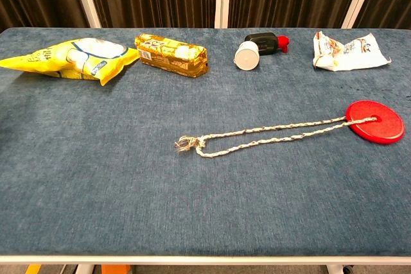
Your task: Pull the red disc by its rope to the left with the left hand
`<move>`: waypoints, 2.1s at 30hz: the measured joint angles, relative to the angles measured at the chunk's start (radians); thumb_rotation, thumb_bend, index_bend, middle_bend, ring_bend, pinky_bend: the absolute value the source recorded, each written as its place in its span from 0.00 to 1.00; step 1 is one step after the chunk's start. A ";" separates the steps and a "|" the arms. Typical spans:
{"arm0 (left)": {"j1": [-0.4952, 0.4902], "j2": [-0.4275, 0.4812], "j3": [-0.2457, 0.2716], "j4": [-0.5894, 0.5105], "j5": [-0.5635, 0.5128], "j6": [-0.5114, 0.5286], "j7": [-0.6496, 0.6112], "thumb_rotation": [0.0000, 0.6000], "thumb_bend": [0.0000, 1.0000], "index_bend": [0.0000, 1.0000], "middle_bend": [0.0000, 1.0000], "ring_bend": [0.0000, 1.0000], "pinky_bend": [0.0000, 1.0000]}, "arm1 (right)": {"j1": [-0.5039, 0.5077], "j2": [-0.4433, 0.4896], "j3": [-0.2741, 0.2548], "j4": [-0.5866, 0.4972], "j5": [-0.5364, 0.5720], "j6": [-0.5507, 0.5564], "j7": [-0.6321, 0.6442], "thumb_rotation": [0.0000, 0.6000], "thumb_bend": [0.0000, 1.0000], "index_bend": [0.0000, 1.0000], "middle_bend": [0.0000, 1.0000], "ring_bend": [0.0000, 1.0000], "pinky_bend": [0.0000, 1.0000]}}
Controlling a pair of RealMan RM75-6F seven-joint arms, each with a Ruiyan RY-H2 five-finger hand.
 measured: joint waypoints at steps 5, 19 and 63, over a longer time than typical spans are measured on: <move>-0.085 -0.038 -0.006 -0.022 0.039 -0.094 0.028 1.00 0.02 0.14 0.10 0.01 0.13 | -0.001 0.006 0.010 0.007 0.013 0.004 0.024 1.00 0.20 0.00 0.00 0.00 0.00; -0.420 -0.251 -0.055 -0.025 0.096 -0.467 0.108 1.00 0.02 0.14 0.10 0.01 0.14 | -0.021 0.015 0.011 0.068 0.041 0.003 0.107 1.00 0.20 0.00 0.00 0.00 0.00; -0.709 -0.409 -0.028 0.194 -0.095 -0.693 0.077 1.00 0.06 0.14 0.66 0.17 0.16 | -0.040 -0.009 0.037 0.174 0.076 -0.003 0.219 1.00 0.21 0.00 0.00 0.00 0.00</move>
